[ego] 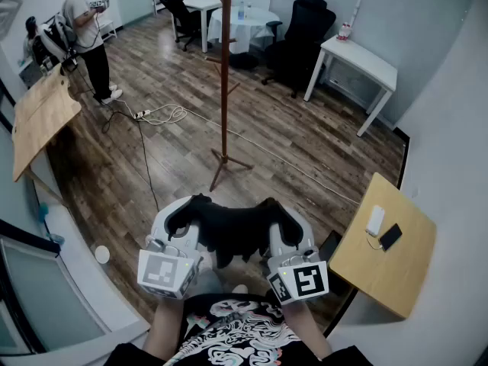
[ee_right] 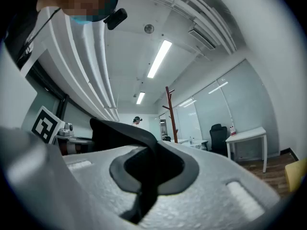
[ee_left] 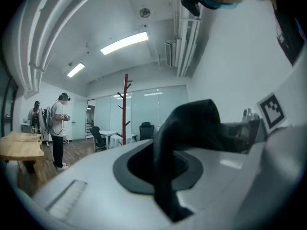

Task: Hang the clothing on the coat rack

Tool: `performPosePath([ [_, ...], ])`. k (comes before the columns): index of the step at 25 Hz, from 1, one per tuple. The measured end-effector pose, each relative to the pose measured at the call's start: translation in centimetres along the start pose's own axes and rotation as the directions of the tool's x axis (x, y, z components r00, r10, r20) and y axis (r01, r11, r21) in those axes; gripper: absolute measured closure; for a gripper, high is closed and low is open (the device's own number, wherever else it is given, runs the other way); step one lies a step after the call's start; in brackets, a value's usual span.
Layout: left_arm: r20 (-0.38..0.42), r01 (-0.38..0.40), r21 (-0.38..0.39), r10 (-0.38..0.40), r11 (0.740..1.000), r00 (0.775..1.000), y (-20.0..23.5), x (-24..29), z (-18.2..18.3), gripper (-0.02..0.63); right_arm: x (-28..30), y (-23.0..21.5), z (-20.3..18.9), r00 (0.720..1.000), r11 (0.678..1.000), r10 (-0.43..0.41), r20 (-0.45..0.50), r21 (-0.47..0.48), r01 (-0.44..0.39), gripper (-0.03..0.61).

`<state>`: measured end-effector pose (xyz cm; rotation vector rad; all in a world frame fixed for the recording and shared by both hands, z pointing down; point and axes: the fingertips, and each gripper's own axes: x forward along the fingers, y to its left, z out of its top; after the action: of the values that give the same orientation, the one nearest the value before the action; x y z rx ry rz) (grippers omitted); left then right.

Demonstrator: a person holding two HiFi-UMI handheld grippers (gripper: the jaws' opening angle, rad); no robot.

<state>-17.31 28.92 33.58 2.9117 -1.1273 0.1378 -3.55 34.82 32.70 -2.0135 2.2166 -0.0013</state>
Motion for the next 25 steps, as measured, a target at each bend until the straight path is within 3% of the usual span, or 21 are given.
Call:
performPosePath([
  [11,0.045,-0.058,0.073,0.055,0.996,0.997,0.9,-0.1,-0.6,0.601,0.8,-0.5,0.3,0.993,0.989,0.117,-0.036,-0.090,-0.119,0.568],
  [20,0.049,-0.041,0.093,0.036,0.995,0.998,0.7,0.0,0.1,0.601,1.1,-0.7,0.3,0.978,0.981,0.189,-0.083,-0.036,-0.192,0.568],
  [25,0.050,-0.013,0.096,0.009,0.995,0.999,1.9,2.0,0.2,0.601,3.3,-1.5,0.1,0.978,0.981,0.185,-0.101,-0.042,-0.190,0.568],
])
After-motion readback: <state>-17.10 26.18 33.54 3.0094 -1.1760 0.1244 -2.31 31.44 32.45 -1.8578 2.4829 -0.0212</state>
